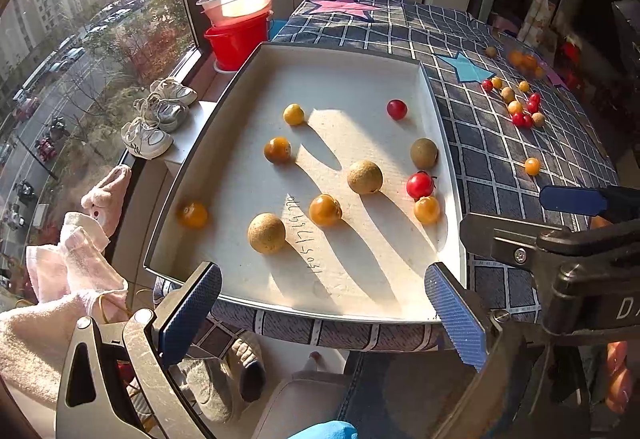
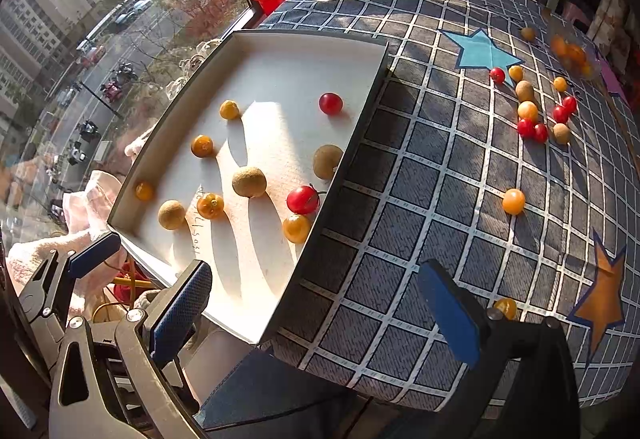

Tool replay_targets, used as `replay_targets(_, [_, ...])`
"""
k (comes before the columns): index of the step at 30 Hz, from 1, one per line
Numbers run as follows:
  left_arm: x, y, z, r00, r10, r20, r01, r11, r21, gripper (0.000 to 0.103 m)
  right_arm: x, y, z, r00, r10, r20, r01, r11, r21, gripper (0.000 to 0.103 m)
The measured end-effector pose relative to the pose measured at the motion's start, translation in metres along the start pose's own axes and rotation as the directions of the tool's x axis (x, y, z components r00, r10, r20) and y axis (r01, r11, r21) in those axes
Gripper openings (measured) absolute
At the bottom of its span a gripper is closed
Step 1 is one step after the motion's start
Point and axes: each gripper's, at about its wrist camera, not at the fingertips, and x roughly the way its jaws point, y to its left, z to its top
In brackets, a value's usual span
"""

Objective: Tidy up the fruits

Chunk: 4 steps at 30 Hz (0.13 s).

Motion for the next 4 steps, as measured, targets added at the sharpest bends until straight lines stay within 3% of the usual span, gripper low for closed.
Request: replay_targets(4, [-0.0056,-0.0020,0.0001,0.999,0.004,0.033,-0.005,1.000,0.017,0.102,0.0019,-0.0021,-0.0011,1.000,-0.002,-0.004,0.002,1.000,0.003,0.103])
